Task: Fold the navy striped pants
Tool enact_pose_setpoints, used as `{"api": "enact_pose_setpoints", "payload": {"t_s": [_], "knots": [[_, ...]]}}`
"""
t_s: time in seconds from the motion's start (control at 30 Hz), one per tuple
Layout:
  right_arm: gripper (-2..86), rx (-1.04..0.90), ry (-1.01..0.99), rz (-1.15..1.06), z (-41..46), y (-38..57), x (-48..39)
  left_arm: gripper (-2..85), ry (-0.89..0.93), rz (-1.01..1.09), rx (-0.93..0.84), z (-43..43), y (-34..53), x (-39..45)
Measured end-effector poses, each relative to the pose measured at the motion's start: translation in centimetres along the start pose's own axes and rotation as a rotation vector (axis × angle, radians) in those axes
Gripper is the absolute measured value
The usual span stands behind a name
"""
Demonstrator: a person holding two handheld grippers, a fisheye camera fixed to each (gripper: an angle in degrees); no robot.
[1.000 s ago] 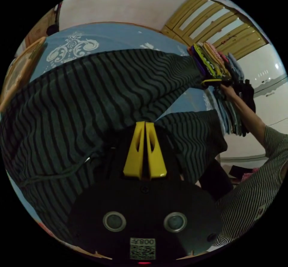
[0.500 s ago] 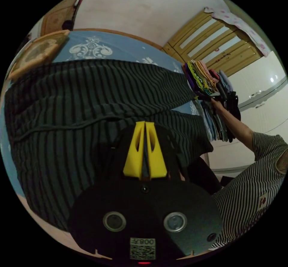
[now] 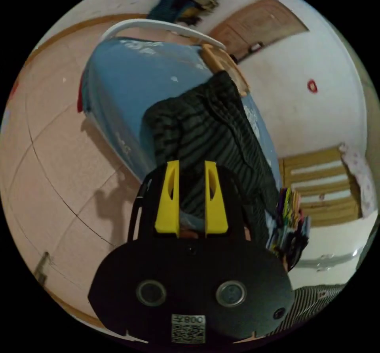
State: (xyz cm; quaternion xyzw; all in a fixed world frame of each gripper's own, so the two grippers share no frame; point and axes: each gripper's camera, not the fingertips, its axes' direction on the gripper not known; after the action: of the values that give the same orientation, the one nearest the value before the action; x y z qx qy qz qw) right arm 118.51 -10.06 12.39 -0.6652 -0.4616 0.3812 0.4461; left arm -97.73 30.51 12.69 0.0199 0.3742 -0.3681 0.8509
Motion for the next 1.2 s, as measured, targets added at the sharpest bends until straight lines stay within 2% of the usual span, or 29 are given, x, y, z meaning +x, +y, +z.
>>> {"api": "enact_pose_setpoints", "payload": {"t_s": [0.07, 0.17, 0.3, 0.43, 0.53, 0.6, 0.77, 0.93, 1.1, 1.2], "knots": [[7.6, -0.001, -0.104, 0.104, 0.7, 2.8, 2.2, 11.0, 0.056, -0.074, 0.011, -0.3, -0.3, -3.4], [8.2, -0.008, -0.103, 0.170, 1.5, 5.3, 3.8, 11.6, 0.146, -0.179, 0.028, -0.4, -0.6, -7.2], [8.8, -0.023, -0.112, 0.196, 2.5, 6.8, 4.7, 11.6, 0.076, -0.146, 0.037, -1.7, -0.5, -9.3], [9.1, -0.045, -0.011, 0.176, 3.6, 7.7, 4.7, 11.6, 0.053, -0.140, 0.101, -3.9, 0.6, -11.3], [9.1, -0.056, 0.034, 0.188, 4.5, 8.4, 5.0, 11.4, 0.064, -0.181, 0.061, -3.8, 1.2, -13.6], [8.9, -0.048, 0.043, 0.199, 4.9, 8.8, 5.2, 10.3, 0.154, -0.229, 0.013, -2.7, 1.4, -15.0], [6.4, -0.076, 0.116, 0.191, 5.5, 8.6, 5.1, 5.6, 0.135, -0.216, -0.062, -2.3, 0.7, -14.8], [1.6, -0.127, 0.127, 0.131, 4.7, 7.9, 5.2, 3.7, 0.261, -0.164, -0.026, -4.5, 0.1, -14.0], [0.6, -0.049, 0.106, 0.082, 1.0, 7.1, 5.6, 3.2, 0.302, -0.066, 0.007, -6.9, -0.1, -11.9], [0.4, -0.015, 0.175, 0.026, -1.5, 6.4, 4.9, 3.4, 0.283, -0.046, -0.002, -6.6, 0.3, -10.8]]}}
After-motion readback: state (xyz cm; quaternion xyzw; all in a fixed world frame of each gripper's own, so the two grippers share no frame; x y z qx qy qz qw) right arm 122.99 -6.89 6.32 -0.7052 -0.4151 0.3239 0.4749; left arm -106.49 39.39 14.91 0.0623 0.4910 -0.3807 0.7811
